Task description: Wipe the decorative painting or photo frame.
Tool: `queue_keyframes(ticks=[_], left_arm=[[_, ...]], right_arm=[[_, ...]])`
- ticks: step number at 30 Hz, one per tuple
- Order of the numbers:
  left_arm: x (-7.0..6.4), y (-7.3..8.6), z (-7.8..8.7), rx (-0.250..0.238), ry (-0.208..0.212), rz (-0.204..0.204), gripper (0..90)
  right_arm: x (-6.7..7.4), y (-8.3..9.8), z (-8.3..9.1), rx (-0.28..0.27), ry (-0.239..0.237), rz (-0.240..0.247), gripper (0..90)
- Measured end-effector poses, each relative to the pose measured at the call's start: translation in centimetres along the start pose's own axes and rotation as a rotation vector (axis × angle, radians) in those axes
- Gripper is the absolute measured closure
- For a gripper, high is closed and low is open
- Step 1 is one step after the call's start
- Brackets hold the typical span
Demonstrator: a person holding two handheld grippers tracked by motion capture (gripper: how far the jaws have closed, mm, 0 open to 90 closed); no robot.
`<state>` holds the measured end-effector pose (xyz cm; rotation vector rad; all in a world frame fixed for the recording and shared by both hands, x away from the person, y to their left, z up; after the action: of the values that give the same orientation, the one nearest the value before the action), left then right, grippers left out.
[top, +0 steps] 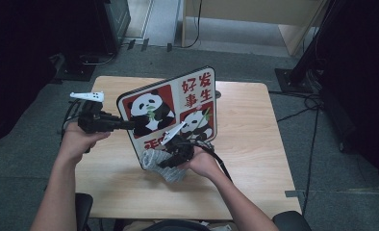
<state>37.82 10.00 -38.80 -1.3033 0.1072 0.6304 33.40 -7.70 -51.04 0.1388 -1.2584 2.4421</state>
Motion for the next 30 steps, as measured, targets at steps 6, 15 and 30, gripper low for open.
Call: queue_keyframes(ticks=[6,15,30], left_arm=[[-0.1,0.0,0.0,0.003,0.000,-0.004,76.0],[-0.1,0.0,0.0,0.004,0.003,-0.004,75.8],[-0.1,0.0,0.0,0.003,0.005,-0.009,75.8]], right_arm=[[0.5,-1.5,1.5,0.002,-0.017,0.017,68.7],[1.3,-4.7,4.0,-0.034,-0.052,-0.005,68.8],[1.6,-10.3,7.6,-0.073,0.005,0.026,68.6]])
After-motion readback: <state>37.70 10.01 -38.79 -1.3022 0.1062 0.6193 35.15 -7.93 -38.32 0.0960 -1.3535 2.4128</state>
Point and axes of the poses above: each handheld gripper's, and its own axes: z roughly backward along the jaws, y roughly out of its underside, x roughly to its left, the point moved 7 cm from there along -z, roughly forward along the jaws, and after that the axes turned 14 degrees about -x, right-handed, at the moved point
